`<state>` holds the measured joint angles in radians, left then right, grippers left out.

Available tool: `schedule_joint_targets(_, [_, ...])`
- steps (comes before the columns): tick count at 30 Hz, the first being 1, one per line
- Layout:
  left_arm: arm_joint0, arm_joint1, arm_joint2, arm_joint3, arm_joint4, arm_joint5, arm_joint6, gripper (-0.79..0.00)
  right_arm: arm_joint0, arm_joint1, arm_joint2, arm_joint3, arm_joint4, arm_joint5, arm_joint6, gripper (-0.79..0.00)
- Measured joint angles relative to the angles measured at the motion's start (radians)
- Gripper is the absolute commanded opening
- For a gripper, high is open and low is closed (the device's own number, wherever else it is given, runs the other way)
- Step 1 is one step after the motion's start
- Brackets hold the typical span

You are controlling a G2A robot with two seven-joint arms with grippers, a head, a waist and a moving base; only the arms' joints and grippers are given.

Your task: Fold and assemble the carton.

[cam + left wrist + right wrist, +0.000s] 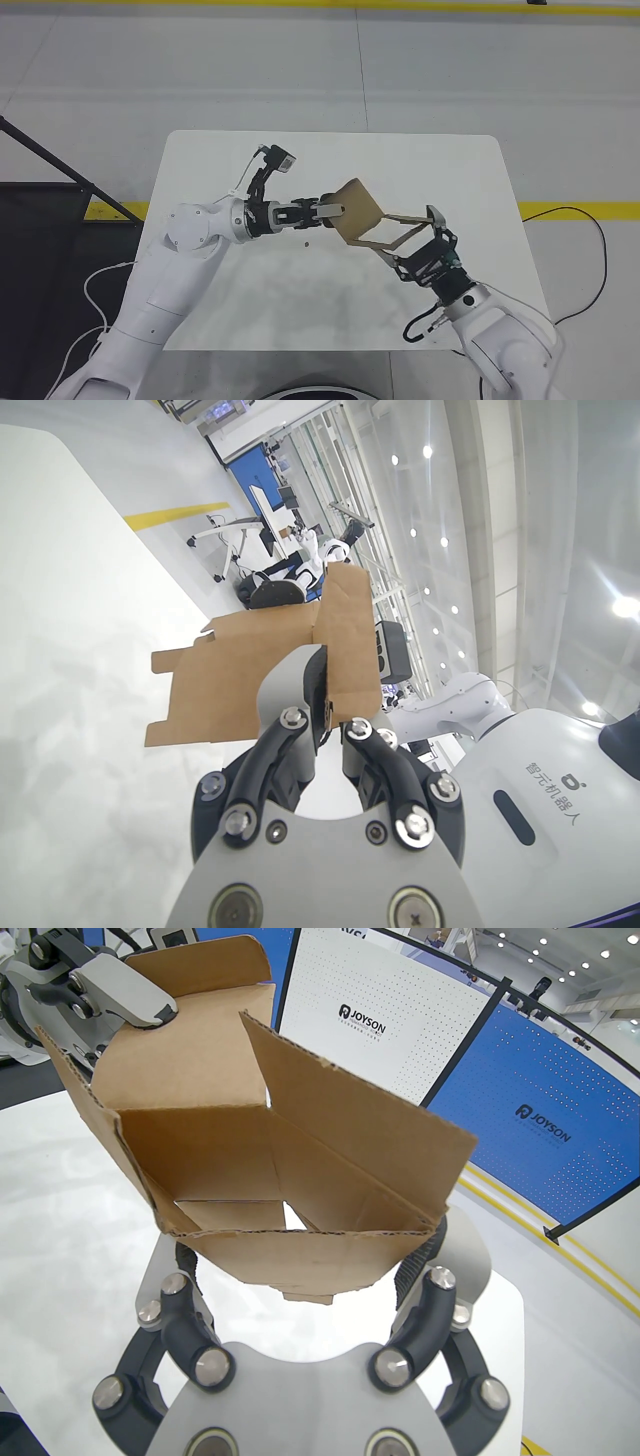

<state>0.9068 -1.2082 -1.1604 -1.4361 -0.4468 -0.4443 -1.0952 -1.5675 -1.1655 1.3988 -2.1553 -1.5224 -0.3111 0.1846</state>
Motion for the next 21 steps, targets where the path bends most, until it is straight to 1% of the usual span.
schedule_joint_targets(14, [0.002,0.004,0.003,-0.005,-0.001,0.003,0.008,-0.785,-0.005,-0.001,0.005,0.003,0.010,0.017,-0.005,0.000])
schedule_joint_targets(17, [0.003,0.005,0.002,-0.009,0.008,0.005,0.018,-0.785,-0.006,-0.001,0.004,0.008,0.028,0.005,-0.012,0.000])
schedule_joint_targets(21, [0.006,0.006,-0.005,-0.008,0.016,0.016,0.052,-0.785,-0.001,0.001,0.011,0.023,0.087,-0.056,-0.033,0.000])
